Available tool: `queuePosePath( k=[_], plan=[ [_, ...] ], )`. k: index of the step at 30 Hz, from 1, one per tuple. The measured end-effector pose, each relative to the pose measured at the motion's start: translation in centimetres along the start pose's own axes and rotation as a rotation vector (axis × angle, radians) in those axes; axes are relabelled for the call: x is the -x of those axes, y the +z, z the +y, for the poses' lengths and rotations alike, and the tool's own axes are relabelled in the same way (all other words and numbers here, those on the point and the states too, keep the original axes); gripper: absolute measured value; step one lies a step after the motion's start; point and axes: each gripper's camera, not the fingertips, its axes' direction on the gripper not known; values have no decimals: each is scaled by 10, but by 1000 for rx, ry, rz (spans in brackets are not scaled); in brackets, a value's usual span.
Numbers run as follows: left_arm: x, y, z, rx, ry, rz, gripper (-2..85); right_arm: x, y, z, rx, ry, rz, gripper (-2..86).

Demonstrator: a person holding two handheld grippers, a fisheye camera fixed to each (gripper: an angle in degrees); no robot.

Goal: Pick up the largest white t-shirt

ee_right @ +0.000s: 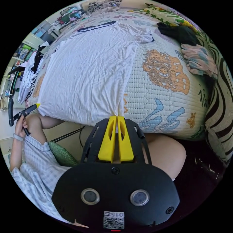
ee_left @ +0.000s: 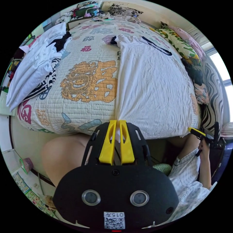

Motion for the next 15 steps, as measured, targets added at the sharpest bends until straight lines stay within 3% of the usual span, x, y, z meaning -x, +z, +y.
queuePosePath(
  k=[8, 15],
  plan=[
    [-13, 58, 17, 53, -27, 25, 32, -9, 5, 14, 11, 12, 13, 2],
    [-13, 97, 33, 24, -119, 144, 96, -30, -17, 22, -10, 54, -43, 42]
  ],
)
